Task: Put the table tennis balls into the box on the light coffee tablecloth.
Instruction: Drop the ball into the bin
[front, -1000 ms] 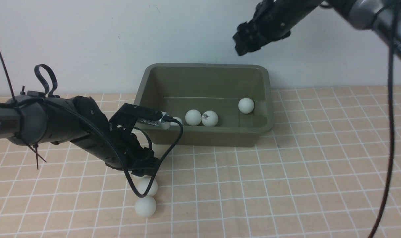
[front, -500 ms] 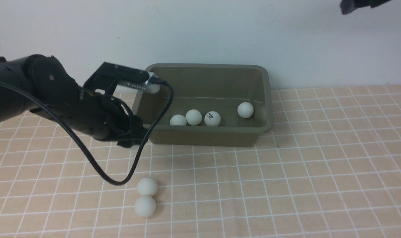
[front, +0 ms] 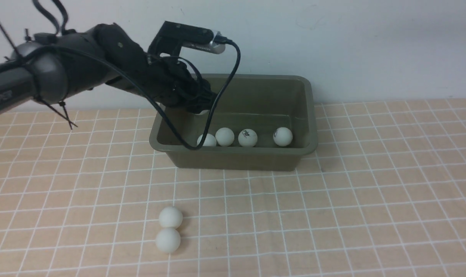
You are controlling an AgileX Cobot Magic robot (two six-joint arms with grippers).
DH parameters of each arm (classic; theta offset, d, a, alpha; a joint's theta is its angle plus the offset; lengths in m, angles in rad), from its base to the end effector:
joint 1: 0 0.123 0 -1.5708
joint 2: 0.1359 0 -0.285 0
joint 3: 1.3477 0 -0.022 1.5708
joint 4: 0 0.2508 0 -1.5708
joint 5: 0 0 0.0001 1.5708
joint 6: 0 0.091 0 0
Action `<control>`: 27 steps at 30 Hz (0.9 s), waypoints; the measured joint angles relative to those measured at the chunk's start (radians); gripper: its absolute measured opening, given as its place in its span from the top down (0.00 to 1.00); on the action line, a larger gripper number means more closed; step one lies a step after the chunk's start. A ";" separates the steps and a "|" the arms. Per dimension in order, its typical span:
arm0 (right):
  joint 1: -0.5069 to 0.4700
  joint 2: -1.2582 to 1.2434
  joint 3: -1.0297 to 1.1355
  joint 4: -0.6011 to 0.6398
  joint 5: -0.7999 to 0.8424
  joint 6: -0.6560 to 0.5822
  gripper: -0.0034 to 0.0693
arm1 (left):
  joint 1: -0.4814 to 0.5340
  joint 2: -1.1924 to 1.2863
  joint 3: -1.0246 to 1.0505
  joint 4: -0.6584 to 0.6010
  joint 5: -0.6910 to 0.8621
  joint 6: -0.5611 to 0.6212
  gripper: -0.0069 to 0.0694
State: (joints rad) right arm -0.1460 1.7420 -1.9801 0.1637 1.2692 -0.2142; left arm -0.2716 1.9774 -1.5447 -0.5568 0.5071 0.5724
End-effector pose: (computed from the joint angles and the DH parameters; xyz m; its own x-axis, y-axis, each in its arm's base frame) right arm 0.3678 -0.0398 0.4230 -0.7968 -0.0470 -0.6024 -0.0792 0.9965 0.0270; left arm 0.4298 -0.1440 0.2405 -0.6478 0.2546 -0.7180 0.4832 0.8660 -0.1289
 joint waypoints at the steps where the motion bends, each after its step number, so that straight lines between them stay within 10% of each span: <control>1: -0.001 -0.032 0.018 0.001 0.000 -0.004 0.98 | 0.000 0.023 -0.022 0.000 0.008 0.000 0.49; 27: -0.003 -0.919 0.738 -0.134 -0.094 -0.012 0.98 | -0.001 0.150 -0.191 0.104 0.176 0.075 0.30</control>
State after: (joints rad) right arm -0.1491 0.8235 -1.2421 0.0293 1.1754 -0.2265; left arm -0.2725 2.1271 -1.7359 -0.4530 0.6827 0.6478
